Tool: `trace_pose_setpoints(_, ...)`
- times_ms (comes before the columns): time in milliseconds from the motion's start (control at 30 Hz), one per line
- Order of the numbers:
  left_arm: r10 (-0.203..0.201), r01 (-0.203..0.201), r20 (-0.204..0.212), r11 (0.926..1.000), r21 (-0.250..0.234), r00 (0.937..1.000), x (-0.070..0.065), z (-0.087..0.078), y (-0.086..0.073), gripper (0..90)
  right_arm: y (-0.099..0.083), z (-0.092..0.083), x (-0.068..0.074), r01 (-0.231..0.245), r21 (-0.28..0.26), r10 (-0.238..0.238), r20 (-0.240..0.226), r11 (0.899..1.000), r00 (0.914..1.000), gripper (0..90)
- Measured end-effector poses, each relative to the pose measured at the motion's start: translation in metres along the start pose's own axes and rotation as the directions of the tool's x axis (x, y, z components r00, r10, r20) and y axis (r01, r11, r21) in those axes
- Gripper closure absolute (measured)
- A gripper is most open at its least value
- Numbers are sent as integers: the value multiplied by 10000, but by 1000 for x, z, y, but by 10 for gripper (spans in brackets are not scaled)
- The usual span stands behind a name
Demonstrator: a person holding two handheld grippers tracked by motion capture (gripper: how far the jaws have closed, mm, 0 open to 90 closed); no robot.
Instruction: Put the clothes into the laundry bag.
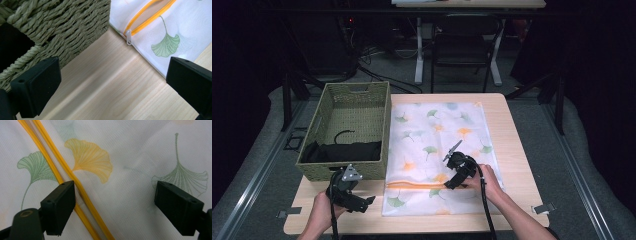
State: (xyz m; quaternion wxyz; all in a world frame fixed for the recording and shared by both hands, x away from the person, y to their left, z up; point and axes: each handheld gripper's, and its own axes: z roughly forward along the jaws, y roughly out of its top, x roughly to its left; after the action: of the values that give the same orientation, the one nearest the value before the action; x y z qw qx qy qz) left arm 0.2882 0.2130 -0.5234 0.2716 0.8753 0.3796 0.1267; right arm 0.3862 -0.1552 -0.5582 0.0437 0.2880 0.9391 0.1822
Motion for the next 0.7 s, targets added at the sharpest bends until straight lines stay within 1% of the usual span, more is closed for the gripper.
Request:
trace_pose_setpoints(33,28,-28,7,10000,41,10000,0,0,1,0,0,0,0,14,3,-14,-21,10000,10000,178)
trace_pose_setpoints(133,5,-5,10,10000,-33,10000,-1,0,0,0,0,0,1,-19,0,19,-47,10000,10000,193)
trace_pose_setpoints(200,45,-45,-15,10000,-17,10000,0,-1,0,0,0,0,2,-32,2,32,36,10000,10000,229)
trace_pose_setpoints(233,42,-42,-23,10000,-12,10000,0,-1,0,0,0,0,3,34,-104,-33,55,9999,10000,259)
trace_pose_setpoints(267,19,-19,-24,10000,0,10000,0,-1,0,0,0,-1,4,75,-89,-74,114,9999,9999,278)
trace_pose_setpoints(300,57,-57,-19,10000,60,10000,1,0,0,0,0,-1,4,35,-85,-33,209,10000,9998,291)
trace_pose_setpoints(367,15,-14,-13,10000,34,10000,0,0,0,0,0,-1,5,41,-152,-37,244,9999,9997,299)
trace_pose_setpoints(400,52,-52,-35,10000,-19,10000,0,0,0,1,-1,-1,6,-97,-193,102,254,9998,9996,305)
trace_pose_setpoints(433,33,-33,-5,10000,-30,10000,0,-1,0,1,-1,-1,5,-40,-202,46,296,9998,9996,320)
trace_pose_setpoints(700,62,-62,3,10000,14,10000,0,0,0,1,-1,-3,5,-345,-397,359,358,9986,9987,461)
